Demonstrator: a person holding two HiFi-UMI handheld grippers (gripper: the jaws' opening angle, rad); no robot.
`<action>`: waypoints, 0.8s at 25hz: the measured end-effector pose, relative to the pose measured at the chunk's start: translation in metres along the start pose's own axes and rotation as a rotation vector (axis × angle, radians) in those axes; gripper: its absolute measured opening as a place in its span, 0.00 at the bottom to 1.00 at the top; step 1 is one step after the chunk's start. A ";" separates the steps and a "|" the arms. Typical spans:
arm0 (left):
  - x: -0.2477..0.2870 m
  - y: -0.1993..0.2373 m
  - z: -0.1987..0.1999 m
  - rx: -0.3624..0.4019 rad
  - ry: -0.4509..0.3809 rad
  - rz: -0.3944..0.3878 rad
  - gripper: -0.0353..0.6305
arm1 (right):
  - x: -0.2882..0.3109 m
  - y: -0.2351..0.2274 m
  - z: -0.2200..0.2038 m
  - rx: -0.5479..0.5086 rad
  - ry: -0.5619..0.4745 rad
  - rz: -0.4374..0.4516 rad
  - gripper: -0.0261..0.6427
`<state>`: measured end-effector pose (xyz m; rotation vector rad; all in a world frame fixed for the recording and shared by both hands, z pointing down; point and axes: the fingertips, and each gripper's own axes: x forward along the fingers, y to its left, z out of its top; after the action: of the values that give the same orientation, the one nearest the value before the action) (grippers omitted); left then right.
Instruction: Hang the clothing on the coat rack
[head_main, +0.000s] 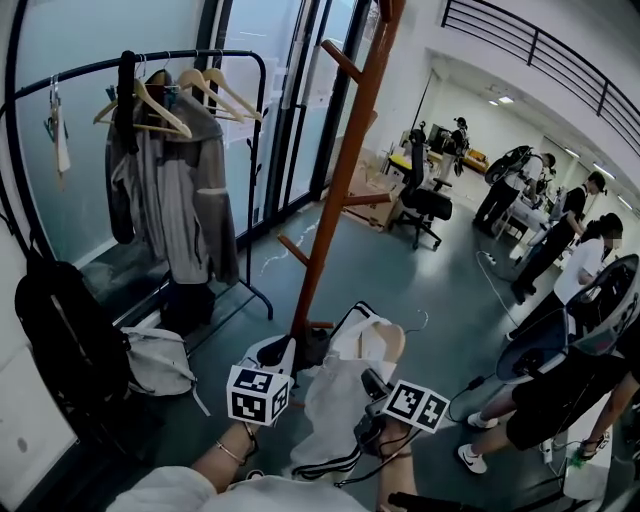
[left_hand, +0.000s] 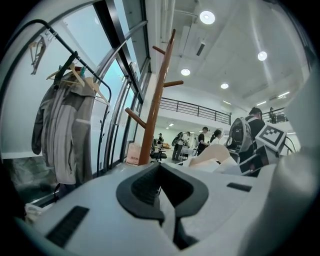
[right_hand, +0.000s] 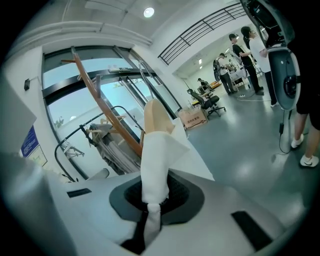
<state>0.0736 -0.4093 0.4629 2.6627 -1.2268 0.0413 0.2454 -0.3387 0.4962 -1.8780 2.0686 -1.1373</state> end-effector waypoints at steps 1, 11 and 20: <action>0.003 0.003 0.001 0.002 0.001 0.001 0.06 | 0.004 -0.001 0.003 -0.002 -0.003 -0.004 0.10; 0.030 0.033 0.017 0.023 -0.019 -0.005 0.07 | 0.038 0.004 0.028 -0.033 -0.050 -0.027 0.10; 0.046 0.031 0.013 0.026 -0.004 0.006 0.06 | 0.040 -0.002 0.048 -0.065 -0.075 -0.027 0.10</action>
<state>0.0796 -0.4660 0.4603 2.6822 -1.2437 0.0532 0.2643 -0.3949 0.4785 -1.9515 2.0699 -1.0001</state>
